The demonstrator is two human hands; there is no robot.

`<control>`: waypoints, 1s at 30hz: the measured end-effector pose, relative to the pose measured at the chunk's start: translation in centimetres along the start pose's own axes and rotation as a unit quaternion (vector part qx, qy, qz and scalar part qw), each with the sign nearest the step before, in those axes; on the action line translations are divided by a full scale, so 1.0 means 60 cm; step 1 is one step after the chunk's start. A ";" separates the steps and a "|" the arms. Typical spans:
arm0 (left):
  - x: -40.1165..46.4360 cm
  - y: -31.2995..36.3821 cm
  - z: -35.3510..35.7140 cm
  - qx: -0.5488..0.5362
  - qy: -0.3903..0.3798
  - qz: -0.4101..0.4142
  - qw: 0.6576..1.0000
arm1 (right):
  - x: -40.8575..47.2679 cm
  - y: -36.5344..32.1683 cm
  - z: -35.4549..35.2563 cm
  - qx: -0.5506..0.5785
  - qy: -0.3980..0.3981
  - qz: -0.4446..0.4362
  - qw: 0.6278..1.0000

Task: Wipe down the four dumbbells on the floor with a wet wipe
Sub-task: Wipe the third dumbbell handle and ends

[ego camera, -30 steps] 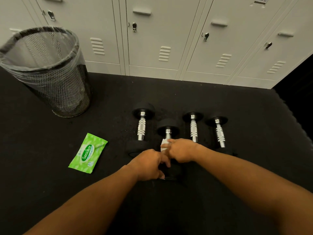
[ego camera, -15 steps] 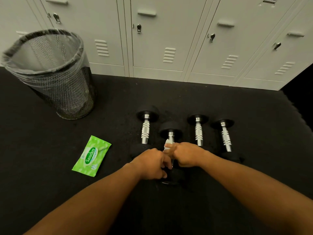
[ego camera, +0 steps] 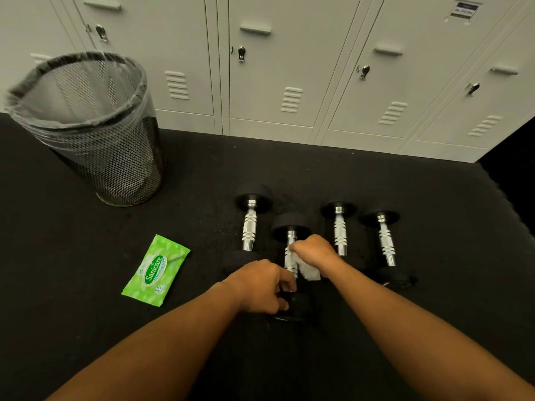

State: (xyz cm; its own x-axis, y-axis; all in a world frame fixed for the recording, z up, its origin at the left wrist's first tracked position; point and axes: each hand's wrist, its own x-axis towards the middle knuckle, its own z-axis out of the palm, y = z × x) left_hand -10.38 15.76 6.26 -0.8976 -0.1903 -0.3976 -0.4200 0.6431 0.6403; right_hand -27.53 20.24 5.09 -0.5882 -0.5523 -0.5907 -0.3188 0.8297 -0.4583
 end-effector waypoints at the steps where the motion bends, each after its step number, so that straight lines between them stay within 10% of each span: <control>1: 0.001 0.001 0.003 0.015 -0.012 0.006 1.000 | 0.001 0.001 0.010 0.003 -0.013 0.005 1.000; 30: 0.125 0.013 -0.058 0.179 0.071 0.017 0.981 | 0.115 -0.038 -0.042 0.126 0.071 0.022 0.989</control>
State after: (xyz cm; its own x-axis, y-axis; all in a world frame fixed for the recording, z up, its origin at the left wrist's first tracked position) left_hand -17.92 12.23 6.06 -0.9306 -0.2491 -0.2681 -0.3381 0.8655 0.3697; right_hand -32.71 14.74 3.72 -0.7022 -0.4843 -0.5219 -0.1063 0.7961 -0.5957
